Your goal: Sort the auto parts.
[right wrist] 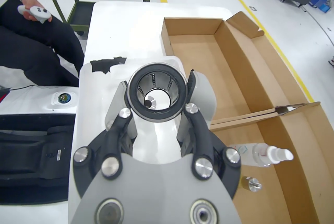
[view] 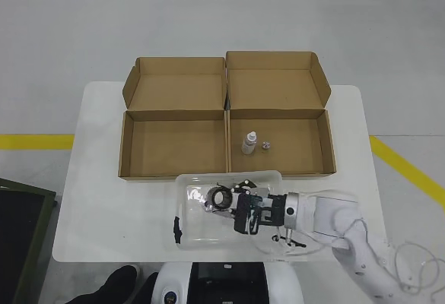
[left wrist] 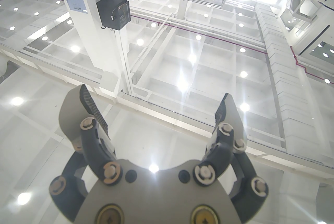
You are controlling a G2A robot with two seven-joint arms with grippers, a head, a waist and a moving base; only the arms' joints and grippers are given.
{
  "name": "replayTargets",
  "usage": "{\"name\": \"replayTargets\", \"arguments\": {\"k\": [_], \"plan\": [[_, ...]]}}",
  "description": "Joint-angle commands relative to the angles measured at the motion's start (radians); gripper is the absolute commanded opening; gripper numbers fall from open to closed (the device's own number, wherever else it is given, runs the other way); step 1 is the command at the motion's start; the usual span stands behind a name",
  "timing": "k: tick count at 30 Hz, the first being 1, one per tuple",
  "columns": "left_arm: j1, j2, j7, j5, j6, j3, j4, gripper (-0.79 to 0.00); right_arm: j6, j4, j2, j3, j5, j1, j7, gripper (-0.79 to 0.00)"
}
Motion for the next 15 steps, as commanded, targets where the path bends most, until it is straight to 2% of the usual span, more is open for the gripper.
{"name": "replayTargets", "arguments": {"k": [1, 15], "plan": [[0.000, 0.000, 0.000, 0.000, 0.000, 0.000, 0.000, 0.000, 0.009, -0.013, 0.001, 0.012, -0.013, -0.003, -0.014, -0.785], [0.000, 0.000, 0.000, 0.000, 0.000, 0.000, 0.000, 0.000, 0.128, -0.066, -0.007, 0.081, 0.089, -0.034, -0.232, -0.785]]}}
